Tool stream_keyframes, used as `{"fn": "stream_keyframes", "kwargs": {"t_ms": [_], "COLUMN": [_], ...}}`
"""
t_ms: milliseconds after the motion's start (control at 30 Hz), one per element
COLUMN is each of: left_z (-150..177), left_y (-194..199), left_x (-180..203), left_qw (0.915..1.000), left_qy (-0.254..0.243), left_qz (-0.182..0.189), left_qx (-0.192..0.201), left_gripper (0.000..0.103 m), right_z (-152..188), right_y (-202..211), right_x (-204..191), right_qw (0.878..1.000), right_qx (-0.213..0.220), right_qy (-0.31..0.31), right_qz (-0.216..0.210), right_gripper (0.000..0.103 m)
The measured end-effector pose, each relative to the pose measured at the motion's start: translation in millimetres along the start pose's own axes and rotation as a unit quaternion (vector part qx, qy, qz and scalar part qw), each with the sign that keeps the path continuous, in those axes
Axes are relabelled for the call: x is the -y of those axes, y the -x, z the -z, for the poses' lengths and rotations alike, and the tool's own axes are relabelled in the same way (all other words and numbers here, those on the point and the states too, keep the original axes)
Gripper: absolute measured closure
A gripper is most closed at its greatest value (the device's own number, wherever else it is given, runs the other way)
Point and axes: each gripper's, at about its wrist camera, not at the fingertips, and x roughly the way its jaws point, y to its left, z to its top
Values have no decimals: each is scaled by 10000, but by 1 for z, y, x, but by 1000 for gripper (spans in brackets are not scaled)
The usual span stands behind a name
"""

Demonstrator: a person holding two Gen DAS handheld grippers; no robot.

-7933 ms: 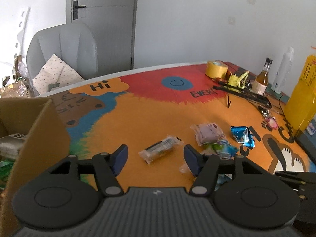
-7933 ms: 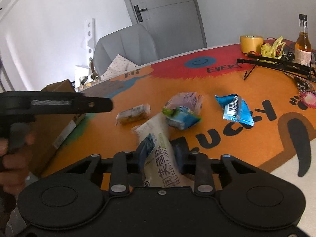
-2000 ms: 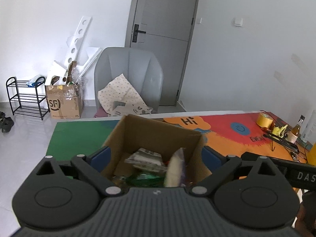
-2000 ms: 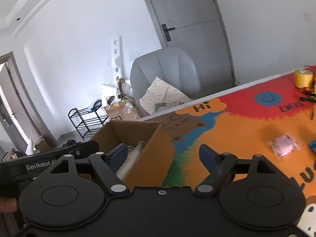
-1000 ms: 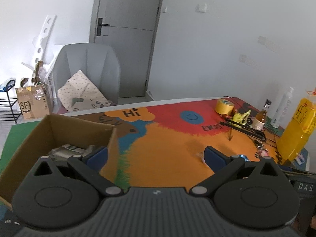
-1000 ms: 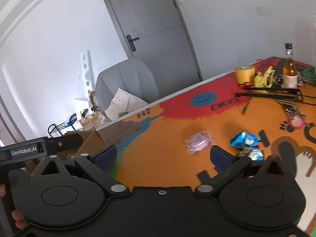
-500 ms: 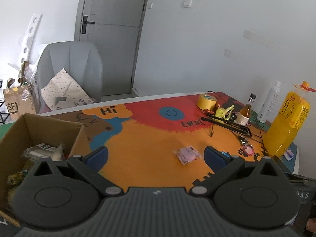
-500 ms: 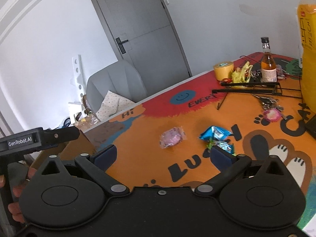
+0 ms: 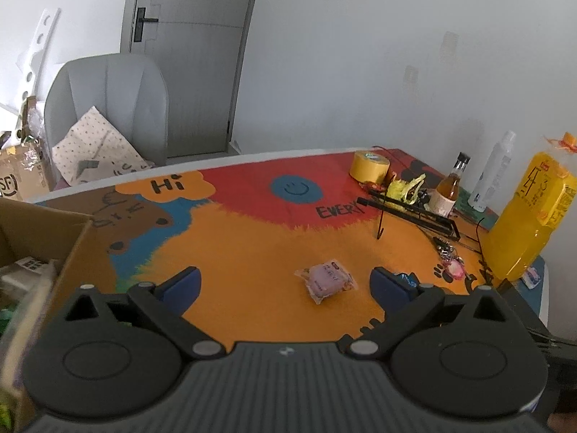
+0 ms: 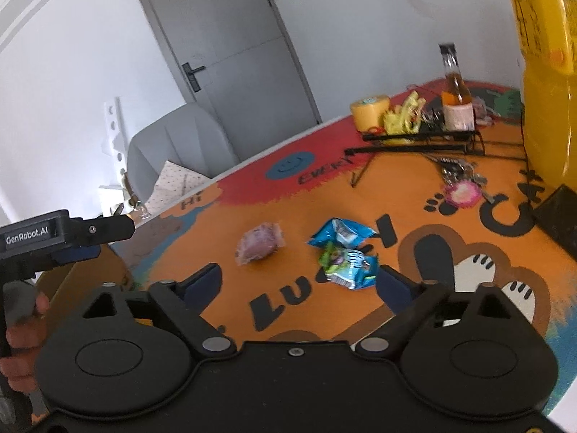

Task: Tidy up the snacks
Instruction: 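Move both open grippers toward the pink candy and blue wrappers on the table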

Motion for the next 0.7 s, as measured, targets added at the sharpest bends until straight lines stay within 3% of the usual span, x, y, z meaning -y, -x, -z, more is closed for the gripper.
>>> {"fn": "stream_keyframes", "kwargs": {"t_ms": [167,367,700], "left_z": [-2,-4,-1], "left_y": [-20,-42,-78], "left_x": [4,10,27], "left_qw": [9999,9998,9991], "left_qy": [23,82,3], "left_qz": [-27,-98,-228], "left_qx": [-98,-182,-345], "left_gripper": [5,7,7], "right_z": [-3,-9,-5], "right_y": [-12,-23,-51], "right_x": [13,29,42], "right_qw": [9998,9991,9982], "right_qx": [-50,-36,-281], "right_qy": [-206,-429,-505], "right_qz": [-9,28,129], "right_gripper": [27,45,56]}}
